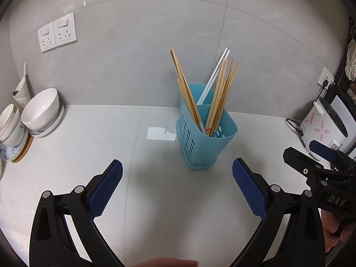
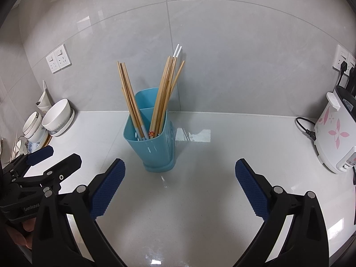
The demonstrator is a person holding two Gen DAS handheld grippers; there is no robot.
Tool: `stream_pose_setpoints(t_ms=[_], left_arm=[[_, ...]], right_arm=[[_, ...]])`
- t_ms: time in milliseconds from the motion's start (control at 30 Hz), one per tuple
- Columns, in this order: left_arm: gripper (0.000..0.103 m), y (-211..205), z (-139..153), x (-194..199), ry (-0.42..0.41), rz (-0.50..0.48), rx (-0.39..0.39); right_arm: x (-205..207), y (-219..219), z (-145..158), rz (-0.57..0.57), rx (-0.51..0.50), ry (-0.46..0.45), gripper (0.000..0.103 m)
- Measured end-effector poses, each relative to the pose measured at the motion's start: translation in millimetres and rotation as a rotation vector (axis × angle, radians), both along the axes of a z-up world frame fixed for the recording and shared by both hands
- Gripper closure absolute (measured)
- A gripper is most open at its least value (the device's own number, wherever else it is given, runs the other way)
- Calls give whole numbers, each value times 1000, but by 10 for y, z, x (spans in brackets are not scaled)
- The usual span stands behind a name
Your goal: Organize utensils
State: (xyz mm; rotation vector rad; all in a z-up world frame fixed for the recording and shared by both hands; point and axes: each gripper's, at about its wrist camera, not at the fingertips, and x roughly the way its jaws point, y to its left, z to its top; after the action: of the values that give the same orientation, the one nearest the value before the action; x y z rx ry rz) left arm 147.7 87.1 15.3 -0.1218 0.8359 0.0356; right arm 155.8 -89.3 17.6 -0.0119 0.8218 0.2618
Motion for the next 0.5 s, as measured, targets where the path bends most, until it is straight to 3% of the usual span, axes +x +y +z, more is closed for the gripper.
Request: stream_pose_setpoints(t_ms=[500], left_arm=[[6, -27, 18, -18, -16, -16, 12]], right_arm=[[-27, 0, 1, -1, 5, 0, 8]])
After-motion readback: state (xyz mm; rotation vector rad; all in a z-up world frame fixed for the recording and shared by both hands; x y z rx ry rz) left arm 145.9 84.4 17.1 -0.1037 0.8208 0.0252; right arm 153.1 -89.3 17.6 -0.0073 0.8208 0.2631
